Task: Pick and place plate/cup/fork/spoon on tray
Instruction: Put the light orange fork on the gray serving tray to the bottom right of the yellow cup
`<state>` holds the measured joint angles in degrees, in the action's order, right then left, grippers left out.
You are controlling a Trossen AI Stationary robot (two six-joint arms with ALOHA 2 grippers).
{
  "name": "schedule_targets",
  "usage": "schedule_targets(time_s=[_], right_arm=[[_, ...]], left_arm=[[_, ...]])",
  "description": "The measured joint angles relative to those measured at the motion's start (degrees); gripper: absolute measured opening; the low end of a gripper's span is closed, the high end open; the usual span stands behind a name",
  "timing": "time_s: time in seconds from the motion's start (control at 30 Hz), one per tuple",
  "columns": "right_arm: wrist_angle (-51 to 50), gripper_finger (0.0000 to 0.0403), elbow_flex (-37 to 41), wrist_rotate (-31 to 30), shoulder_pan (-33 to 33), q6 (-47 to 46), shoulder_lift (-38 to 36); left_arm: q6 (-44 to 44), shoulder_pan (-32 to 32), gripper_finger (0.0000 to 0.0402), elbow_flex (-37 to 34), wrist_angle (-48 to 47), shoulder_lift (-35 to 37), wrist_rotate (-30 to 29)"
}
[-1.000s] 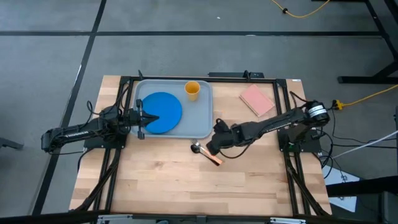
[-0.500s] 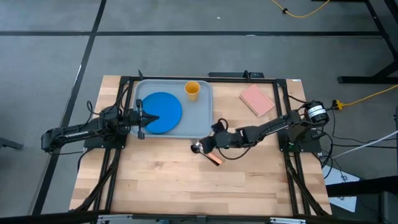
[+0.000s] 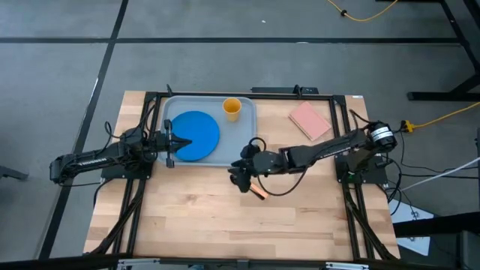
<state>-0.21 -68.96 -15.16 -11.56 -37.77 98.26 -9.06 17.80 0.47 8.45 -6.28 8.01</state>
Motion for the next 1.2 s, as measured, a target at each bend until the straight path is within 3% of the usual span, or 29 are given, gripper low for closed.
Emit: schedule_targets(time_s=[0.13,0.27,0.6,1.2], right_arm=[[-17.6,0.0145,-5.3,-1.4,0.0,-1.0,0.6],[-23.8,0.0145,-5.7,0.4,0.0,-2.4,3.7],[-26.6,0.0145,-5.7,9.3,0.0,7.0,14.1],[-28.6,0.0145,-3.9,7.3,0.1,3.6,15.3]], left_arm=[[0.0,0.0,0.0,0.0,0.0,0.0,0.0],[0.0,0.0,0.0,0.0,0.0,0.0,0.0],[0.0,0.0,0.0,0.0,0.0,0.0,0.0],[-0.1,0.0,0.0,0.0,0.0,0.0,0.0]])
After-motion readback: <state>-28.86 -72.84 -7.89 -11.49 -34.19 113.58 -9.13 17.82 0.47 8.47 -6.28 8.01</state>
